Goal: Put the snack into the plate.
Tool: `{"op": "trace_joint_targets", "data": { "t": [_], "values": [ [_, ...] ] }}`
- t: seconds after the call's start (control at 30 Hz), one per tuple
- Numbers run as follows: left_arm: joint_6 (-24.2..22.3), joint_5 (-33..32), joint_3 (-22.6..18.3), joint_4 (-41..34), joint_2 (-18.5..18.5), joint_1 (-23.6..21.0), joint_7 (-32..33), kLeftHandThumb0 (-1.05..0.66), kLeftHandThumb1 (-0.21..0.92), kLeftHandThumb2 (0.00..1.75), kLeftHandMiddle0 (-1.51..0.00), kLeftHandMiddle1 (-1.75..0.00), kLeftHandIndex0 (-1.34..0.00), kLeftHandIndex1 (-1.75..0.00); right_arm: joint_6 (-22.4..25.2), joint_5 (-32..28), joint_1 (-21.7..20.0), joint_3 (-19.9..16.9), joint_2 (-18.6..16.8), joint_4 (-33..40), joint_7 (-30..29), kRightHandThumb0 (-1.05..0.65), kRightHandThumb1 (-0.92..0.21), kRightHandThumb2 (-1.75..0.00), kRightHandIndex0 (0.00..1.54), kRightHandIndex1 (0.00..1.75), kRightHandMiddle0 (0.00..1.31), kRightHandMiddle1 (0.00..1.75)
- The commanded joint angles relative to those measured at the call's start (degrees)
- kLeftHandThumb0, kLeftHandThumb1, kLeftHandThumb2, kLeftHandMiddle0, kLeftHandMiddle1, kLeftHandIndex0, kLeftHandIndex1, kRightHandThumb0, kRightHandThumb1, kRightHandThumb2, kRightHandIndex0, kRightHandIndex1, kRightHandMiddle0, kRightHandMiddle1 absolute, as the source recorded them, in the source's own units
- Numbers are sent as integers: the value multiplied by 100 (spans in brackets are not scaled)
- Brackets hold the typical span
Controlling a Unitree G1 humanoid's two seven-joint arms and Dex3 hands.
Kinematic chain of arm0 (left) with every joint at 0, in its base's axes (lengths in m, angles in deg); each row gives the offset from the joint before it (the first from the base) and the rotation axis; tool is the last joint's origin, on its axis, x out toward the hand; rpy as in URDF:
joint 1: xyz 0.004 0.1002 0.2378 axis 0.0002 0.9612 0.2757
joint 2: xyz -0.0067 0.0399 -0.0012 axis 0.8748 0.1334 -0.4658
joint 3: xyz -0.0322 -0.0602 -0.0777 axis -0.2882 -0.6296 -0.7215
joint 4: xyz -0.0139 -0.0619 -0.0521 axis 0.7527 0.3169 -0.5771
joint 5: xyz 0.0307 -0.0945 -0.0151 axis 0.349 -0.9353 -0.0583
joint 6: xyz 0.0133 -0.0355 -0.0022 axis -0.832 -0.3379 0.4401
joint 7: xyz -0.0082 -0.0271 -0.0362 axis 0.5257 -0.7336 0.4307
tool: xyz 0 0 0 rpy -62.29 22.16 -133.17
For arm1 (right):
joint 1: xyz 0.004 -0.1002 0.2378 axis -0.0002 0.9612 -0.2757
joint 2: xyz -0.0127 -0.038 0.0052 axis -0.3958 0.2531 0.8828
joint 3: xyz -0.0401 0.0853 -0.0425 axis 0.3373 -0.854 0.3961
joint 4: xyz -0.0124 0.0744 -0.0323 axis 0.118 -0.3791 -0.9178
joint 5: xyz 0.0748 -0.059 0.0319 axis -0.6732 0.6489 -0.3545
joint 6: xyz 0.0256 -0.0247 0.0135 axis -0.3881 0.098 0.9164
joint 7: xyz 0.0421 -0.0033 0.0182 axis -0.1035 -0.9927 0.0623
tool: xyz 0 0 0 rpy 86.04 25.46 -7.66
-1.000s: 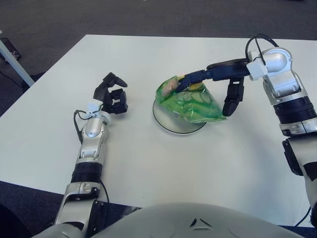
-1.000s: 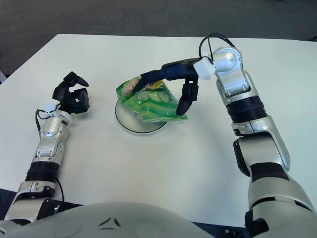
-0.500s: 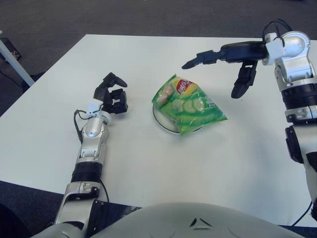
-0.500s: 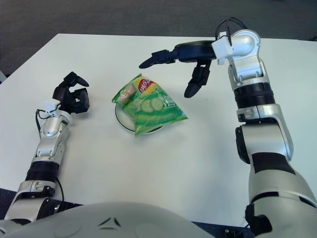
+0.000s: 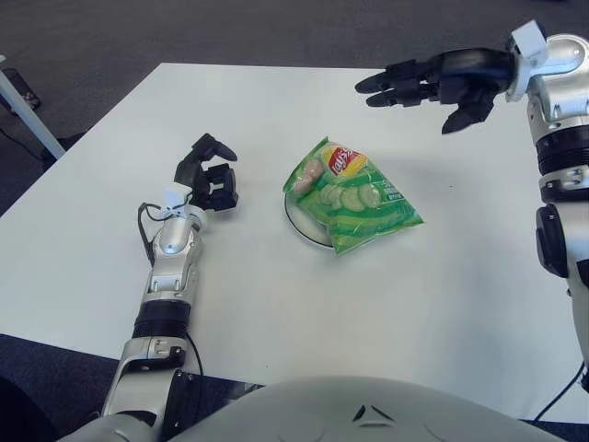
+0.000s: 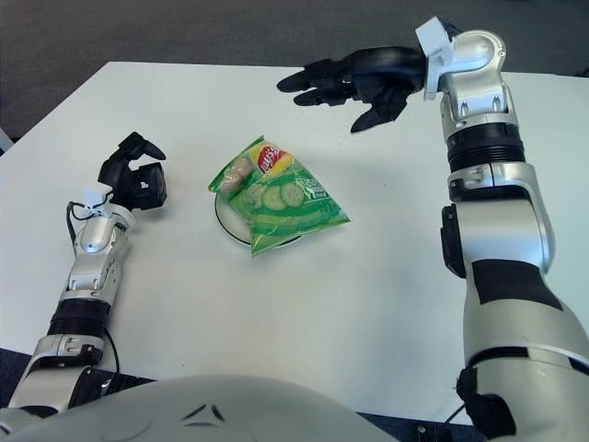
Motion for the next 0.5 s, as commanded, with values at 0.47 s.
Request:
{"op": "trace_joint_targets", "data": {
  "t": [0.47],
  "values": [
    [-23,-23,89,535,-415,733,9,-46,37,125,-120,-175,-57,-175,-918,-427,1167,-1080,311,519,-299,-105,-88,-23,0,0,1,14]
  ]
}}
